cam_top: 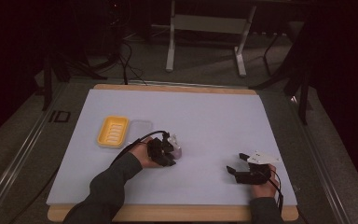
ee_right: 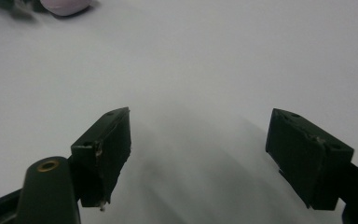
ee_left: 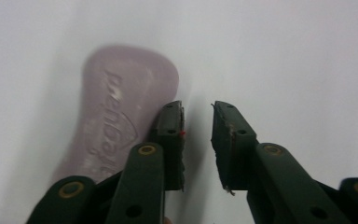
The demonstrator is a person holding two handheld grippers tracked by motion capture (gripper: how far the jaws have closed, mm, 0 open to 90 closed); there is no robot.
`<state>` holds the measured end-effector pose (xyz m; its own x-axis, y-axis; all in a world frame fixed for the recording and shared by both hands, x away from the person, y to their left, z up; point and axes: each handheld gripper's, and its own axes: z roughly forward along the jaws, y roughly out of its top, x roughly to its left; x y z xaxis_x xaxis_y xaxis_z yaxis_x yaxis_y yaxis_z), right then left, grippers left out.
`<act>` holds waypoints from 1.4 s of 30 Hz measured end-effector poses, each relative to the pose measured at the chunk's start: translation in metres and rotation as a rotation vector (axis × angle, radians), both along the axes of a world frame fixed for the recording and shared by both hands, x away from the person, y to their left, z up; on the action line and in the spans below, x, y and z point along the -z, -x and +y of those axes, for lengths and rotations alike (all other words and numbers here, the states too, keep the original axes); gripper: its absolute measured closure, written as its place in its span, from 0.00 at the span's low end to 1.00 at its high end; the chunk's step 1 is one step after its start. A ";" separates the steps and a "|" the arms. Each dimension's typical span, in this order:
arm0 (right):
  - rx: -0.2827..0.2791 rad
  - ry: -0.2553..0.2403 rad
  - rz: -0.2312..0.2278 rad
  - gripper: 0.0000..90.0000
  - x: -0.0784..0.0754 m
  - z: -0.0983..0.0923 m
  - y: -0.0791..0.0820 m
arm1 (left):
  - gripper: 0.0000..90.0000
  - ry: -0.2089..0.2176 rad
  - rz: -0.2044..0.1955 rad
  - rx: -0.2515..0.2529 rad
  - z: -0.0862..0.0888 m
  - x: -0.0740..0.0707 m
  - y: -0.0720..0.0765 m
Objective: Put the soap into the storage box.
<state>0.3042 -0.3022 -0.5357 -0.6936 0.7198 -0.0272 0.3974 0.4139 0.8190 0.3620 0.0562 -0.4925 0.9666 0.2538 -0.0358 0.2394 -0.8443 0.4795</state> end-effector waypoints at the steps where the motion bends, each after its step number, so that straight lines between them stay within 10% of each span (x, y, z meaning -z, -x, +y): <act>1: 0.000 0.001 -0.001 0.24 0.000 0.000 0.000 | 0.80 0.002 -0.006 -0.006 0.001 -0.003 0.000; 10: -0.002 0.004 -0.001 0.24 0.000 0.000 0.000 | 0.47 -0.027 -0.103 -0.104 0.004 -0.021 -0.014; 24: -0.003 0.002 0.003 0.24 0.000 0.000 0.000 | 0.33 -0.080 -0.053 -0.057 -0.003 -0.009 -0.027; 42: -0.005 0.009 0.009 0.24 0.000 0.001 -0.001 | 0.43 -0.172 -0.003 -0.058 -0.013 0.011 -0.034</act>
